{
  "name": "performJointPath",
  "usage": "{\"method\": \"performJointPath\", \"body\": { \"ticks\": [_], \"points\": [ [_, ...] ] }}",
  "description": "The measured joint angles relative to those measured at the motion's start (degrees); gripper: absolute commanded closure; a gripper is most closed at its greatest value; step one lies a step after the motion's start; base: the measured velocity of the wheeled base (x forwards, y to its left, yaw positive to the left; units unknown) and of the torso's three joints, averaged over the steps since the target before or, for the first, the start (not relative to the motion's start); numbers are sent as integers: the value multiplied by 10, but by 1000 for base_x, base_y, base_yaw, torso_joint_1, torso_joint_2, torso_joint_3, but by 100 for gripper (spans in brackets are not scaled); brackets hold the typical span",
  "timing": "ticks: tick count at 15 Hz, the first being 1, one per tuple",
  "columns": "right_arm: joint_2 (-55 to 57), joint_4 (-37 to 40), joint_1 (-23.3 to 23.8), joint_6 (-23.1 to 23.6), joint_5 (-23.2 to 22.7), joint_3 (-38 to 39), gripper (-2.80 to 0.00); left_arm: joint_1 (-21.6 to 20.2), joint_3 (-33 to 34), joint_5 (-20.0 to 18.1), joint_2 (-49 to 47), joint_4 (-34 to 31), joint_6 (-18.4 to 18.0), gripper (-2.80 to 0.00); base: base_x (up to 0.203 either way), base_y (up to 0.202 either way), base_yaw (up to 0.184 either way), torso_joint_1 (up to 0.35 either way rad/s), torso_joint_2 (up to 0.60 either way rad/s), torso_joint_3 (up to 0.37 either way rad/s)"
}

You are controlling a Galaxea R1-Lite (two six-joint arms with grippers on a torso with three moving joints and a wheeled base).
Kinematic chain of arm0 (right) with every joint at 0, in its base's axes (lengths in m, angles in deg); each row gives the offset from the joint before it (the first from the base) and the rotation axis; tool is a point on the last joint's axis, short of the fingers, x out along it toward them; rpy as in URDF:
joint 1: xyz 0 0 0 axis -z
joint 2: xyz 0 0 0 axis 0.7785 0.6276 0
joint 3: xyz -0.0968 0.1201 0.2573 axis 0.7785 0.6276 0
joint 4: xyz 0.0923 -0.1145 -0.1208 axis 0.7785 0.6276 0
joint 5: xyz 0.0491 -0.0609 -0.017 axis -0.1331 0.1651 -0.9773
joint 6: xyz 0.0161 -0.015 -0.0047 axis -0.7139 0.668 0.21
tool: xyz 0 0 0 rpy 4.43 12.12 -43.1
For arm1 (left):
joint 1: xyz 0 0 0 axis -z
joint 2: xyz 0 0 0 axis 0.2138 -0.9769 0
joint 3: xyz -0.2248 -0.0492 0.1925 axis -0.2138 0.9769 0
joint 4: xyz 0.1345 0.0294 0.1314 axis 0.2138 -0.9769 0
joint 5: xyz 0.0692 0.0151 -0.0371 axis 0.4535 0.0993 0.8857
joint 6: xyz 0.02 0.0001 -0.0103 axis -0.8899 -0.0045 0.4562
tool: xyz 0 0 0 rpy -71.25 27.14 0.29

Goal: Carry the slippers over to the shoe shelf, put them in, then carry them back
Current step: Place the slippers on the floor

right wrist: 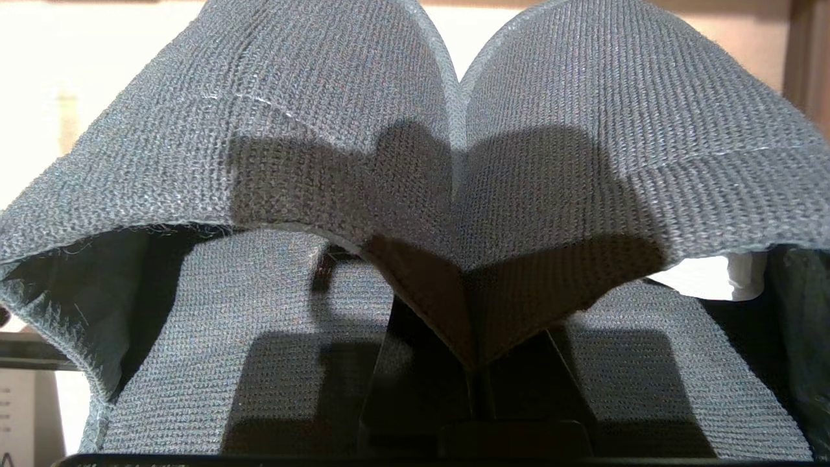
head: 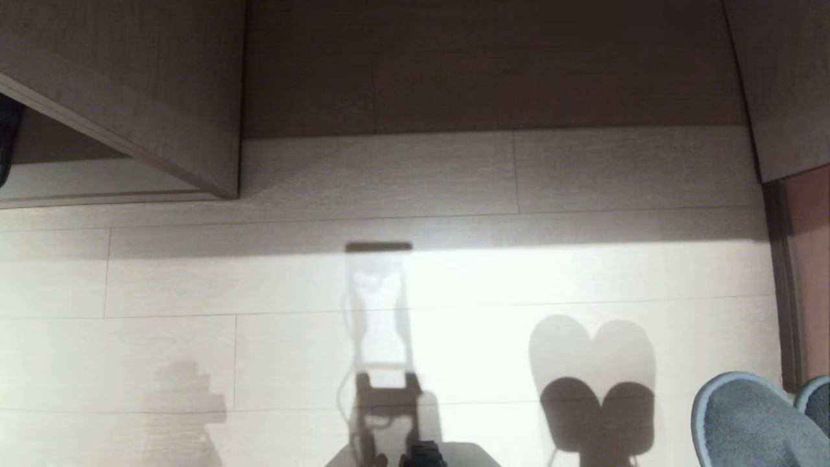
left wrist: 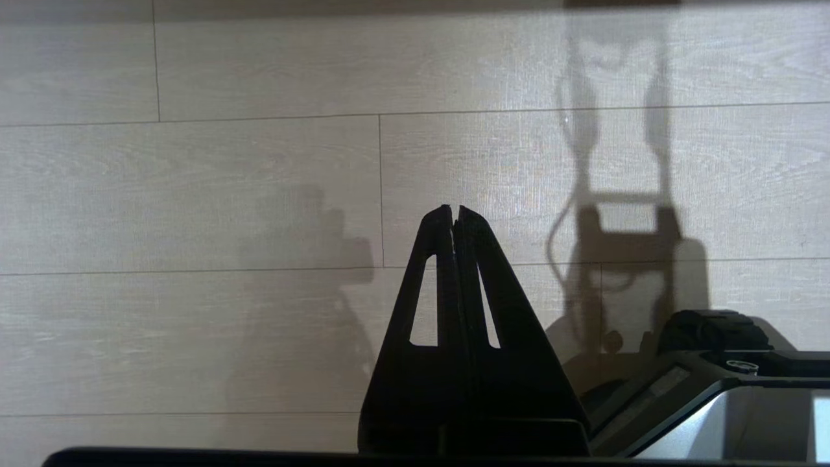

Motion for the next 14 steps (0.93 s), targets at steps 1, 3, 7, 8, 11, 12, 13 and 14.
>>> {"method": "performJointPath", "body": {
  "ticks": [1,3,7,8,11,12,13,14],
  "points": [
    [0,0,0,0,0,0,0,0,0,0,0,0,0,0,0,0,0,-2,0,-202],
    [0,0,0,1,0,0,0,0,0,0,0,0,0,0,0,0,0,3,3,-201],
    [0,0,0,7,0,0,0,0,0,0,0,0,0,0,0,0,0,1,2,-193],
    [0,0,0,11,-2,1,0,0,0,0,0,0,0,0,0,0,0,6,7,-191],
    [0,0,0,10,-1,1,0,0,0,0,0,0,0,0,0,0,0,2,4,-200],
    [0,0,0,8,0,1,0,0,0,0,0,0,0,0,0,0,0,2,5,-198],
    [0,0,0,8,0,1,0,0,0,0,0,0,0,0,0,0,0,5,10,-199],
    [0,0,1,7,0,1,0,0,0,0,0,0,0,0,0,0,0,-1,2,-191]
  ]
}}
